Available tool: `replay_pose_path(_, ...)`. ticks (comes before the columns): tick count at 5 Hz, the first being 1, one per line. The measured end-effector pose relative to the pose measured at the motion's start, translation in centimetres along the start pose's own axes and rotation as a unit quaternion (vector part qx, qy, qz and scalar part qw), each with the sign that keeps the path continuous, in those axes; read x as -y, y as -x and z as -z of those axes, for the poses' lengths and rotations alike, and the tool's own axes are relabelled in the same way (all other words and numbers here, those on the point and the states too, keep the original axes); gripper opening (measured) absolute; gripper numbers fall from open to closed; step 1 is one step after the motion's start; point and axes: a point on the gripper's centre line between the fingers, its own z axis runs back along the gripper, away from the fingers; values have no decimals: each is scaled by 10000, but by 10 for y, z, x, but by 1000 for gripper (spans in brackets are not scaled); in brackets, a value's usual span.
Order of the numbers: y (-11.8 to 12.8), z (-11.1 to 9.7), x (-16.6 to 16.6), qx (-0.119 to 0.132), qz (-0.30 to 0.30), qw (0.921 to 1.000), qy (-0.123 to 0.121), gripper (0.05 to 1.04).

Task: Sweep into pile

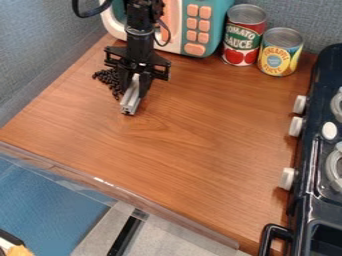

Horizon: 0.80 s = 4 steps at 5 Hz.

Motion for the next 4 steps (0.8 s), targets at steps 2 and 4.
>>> replay_pose_path(2,-3,2,-10,9,-124,9999,-33,377)
replay_pose_path(4,3,-23,1,240,7,9996,128,377)
